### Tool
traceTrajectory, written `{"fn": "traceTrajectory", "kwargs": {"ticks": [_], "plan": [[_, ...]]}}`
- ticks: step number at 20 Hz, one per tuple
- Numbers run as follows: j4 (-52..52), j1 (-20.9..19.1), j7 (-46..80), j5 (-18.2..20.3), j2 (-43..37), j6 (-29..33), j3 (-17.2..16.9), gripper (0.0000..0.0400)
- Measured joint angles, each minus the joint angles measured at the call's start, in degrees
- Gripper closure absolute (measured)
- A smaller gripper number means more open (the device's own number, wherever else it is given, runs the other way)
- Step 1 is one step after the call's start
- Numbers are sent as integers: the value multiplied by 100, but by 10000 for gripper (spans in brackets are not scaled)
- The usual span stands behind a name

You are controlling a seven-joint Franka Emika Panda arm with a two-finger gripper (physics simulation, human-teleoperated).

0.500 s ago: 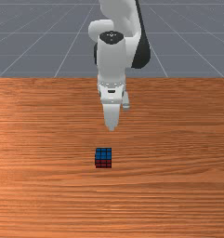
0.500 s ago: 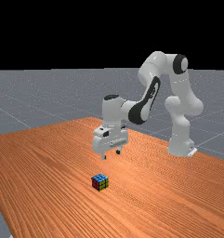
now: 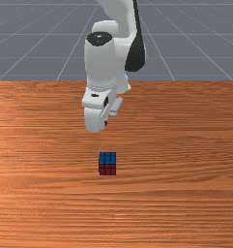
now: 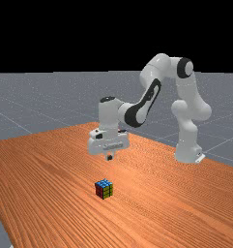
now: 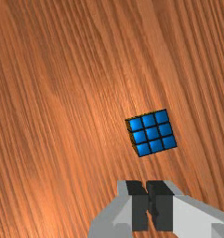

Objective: Rotate the cube till the blue face upward

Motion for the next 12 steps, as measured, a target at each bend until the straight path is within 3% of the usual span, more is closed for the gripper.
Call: {"fn": "traceTrajectory", "kwargs": {"ticks": [12], "plan": [[209, 335, 2481, 329, 98, -346, -366, 400]]}}
